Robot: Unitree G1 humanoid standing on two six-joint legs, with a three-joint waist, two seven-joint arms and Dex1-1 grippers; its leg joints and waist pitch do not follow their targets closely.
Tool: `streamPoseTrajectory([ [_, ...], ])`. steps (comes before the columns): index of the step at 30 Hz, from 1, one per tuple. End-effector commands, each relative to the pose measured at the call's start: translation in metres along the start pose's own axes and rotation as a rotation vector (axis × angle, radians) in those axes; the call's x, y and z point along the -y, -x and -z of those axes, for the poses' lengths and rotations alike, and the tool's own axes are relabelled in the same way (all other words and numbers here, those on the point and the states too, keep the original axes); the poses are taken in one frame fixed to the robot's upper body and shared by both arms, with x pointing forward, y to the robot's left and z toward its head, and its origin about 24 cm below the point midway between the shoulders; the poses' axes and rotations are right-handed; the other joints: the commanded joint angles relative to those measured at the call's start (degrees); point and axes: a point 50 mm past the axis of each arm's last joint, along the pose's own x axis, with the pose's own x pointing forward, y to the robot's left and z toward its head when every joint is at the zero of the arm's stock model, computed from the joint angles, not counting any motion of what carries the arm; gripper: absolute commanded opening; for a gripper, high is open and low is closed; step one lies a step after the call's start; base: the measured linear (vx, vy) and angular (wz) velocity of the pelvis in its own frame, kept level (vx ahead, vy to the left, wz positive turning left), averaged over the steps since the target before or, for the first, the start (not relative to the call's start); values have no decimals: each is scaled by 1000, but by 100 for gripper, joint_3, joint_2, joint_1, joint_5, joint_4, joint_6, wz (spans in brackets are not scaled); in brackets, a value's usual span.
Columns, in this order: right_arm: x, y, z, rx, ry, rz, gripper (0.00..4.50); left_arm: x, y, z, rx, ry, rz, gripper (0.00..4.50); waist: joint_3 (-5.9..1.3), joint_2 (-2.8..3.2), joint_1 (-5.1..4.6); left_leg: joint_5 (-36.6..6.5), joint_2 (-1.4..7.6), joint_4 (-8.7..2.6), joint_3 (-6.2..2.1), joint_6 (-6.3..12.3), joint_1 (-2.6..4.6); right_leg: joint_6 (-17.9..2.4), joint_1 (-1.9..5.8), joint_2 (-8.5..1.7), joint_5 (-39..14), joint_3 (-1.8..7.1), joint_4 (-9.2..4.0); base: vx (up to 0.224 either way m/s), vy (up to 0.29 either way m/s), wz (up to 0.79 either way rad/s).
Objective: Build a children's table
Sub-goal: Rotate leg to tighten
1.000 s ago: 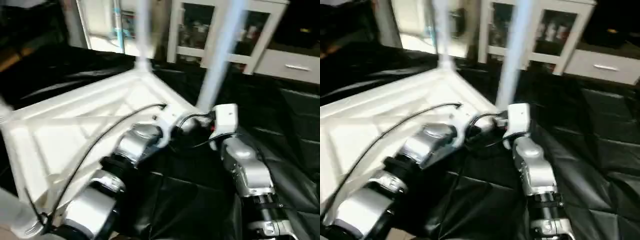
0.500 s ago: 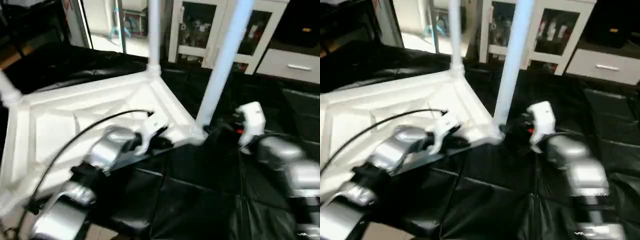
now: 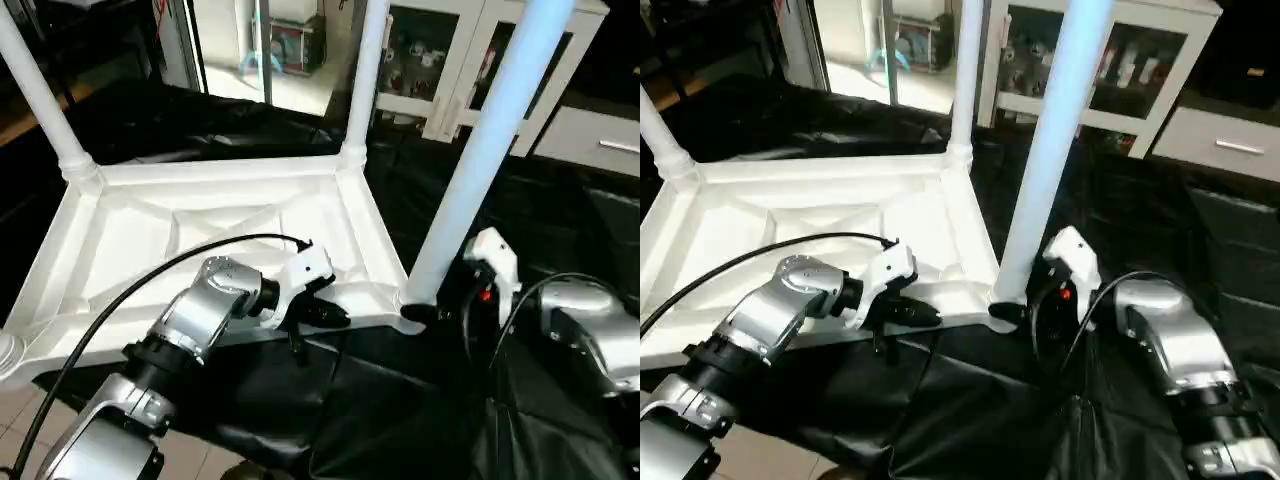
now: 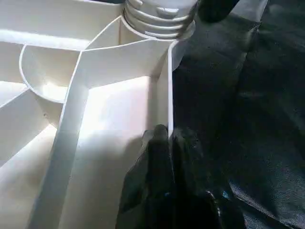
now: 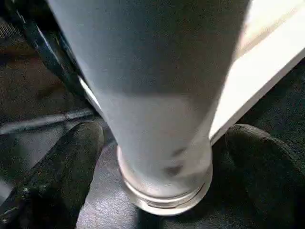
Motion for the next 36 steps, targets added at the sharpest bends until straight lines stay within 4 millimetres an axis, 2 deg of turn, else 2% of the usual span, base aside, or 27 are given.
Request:
streamPoseTrajectory([
  [1,3,-1,-4,-15,48,4,441,9,-9,-6,24,-14,82,0,-397,-116,-30,-859,452,-398,-192,332,111,-1367,238,-507,-1317,284,-418,0,0,0],
  [3,5,-3,-5,-5,39,4,441,10,-9,-7,25,-12,83,0,-394,-123,-33,-849,451,-399,-194,363,105,-1371,248,-503,-1315,283,-415,0,0,0],
  [5,6,-4,-5,1,36,-2,410,10,-8,-7,25,-11,81,0,-395,-117,-34,-879,453,-394,-191,366,111,-1384,240,-499,-1332,281,-421,0,0,0],
  [7,7,-5,-5,4,35,-3,410,9,-8,-7,23,-10,79,0,-398,-121,-38,-857,451,-395,-194,383,105,-1390,248,-496,-1284,280,-414,0,0,0],
  [9,8,-5,-5,4,35,-6,376,9,-7,-6,22,-8,77,0,-396,-125,-35,-849,450,-392,-193,400,105,-1391,250,-498,-1297,280,-417,0,0,0],
  [15,7,-5,-3,-7,41,-27,341,9,-7,-5,16,-2,79,0,-397,-130,-44,-862,454,-391,-195,399,107,-1384,251,-494,-1342,277,-417,0,0,0],
  [17,7,-5,-3,-9,42,-35,327,9,-6,-5,13,-1,81,0,-398,-111,-42,-859,453,-391,-198,403,106,-1398,252,-494,-1322,276,-412,0,0,0],
  [19,7,-6,-2,-16,47,-42,298,10,-6,-4,6,3,87,0,-401,-118,-48,-853,453,-389,-196,404,102,-1414,255,-495,-1280,275,-410,0,0,0],
  [26,5,-9,1,-22,40,-61,265,11,-3,0,-13,15,99,0,-409,-113,-73,-774,452,-383,-197,443,100,-1487,264,-489,-1106,274,-387,0,0,0],
  [29,6,-10,3,-11,14,-18,263,10,-3,0,-12,24,78,0,-408,-85,-84,-819,452,-387,-202,422,103,-1506,264,-487,-1127,270,-391,0,0,0],
  [30,7,-10,4,-10,8,-4,262,9,-3,0,-12,26,72,0,-406,-94,-95,-833,451,-388,-198,415,101,-1503,261,-482,-1130,273,-395,0,0,0],
  [31,12,-14,7,-5,-35,97,261,4,-5,-2,-2,38,22,0,-401,-88,-109,-896,447,-395,-204,381,102,-1493,263,-480,-1197,270,-404,0,0,0],
  [32,12,-14,7,-5,-35,97,261,4,-5,-2,-2,38,22,0,-391,-79,-127,-959,443,-404,-206,332,104,-1480,252,-482,-1292,271,-423,0,0,0],
  [34,19,-22,5,23,-94,273,261,-6,-9,-7,17,75,-86,0,-384,-56,-149,-1154,433,-417,-215,191,120,-1407,245,-476,-1579,264,-453,0,0,0],
  [35,19,-23,5,25,-98,281,261,-6,-9,-7,17,78,-92,0,-371,-66,-177,-1307,432,-437,-232,86,121,-1329,242,-476,-1817,259,-479,0,0,0],
  [36,23,-31,3,49,-171,410,261,-15,-13,-10,23,123,-186,0,-374,-48,-183,-1362,431,-441,-241,36,128,-1290,246,-476,-1900,256,-481,0,0,0],
])
